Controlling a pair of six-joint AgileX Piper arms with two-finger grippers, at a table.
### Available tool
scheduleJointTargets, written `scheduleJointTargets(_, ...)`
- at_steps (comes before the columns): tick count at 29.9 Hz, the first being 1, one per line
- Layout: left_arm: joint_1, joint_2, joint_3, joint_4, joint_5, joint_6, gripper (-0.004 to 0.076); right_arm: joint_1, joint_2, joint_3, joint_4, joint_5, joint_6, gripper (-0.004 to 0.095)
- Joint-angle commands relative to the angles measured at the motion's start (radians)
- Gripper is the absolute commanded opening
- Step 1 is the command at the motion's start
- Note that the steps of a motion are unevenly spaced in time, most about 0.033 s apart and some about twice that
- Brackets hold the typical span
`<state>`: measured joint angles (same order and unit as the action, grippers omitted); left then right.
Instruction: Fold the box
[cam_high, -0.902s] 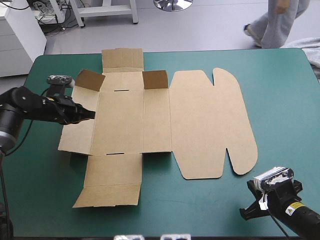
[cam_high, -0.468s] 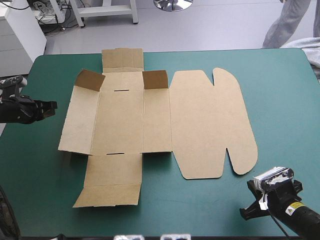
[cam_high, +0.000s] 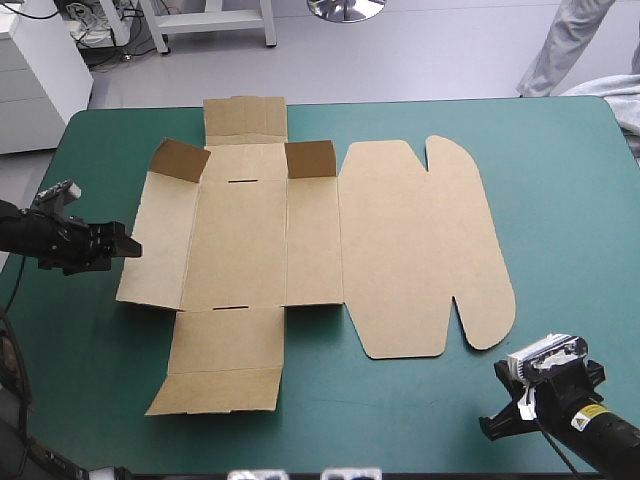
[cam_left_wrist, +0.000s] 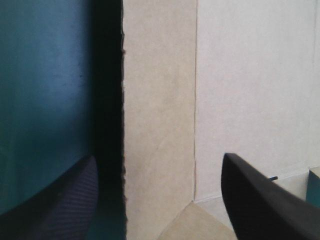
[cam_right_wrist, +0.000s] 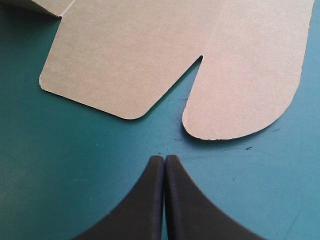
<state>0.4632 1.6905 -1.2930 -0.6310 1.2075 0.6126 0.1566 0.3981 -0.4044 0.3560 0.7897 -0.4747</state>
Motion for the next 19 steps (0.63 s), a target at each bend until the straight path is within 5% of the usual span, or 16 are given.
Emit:
scheduleJointTargets(1,0.002,0.023,-0.056,-0.047,0.041,0.034,0.0505,-0.001,0.008,-0.028,0.017,-0.052,-0.005,-0.0019)
scheduleJointTargets(19,-0.078,0.178,-0.161,-0.071,0.091,-0.016,0.0498,-0.001,0.008,-0.028,0.019,-0.052,-0.001,-0.0019)
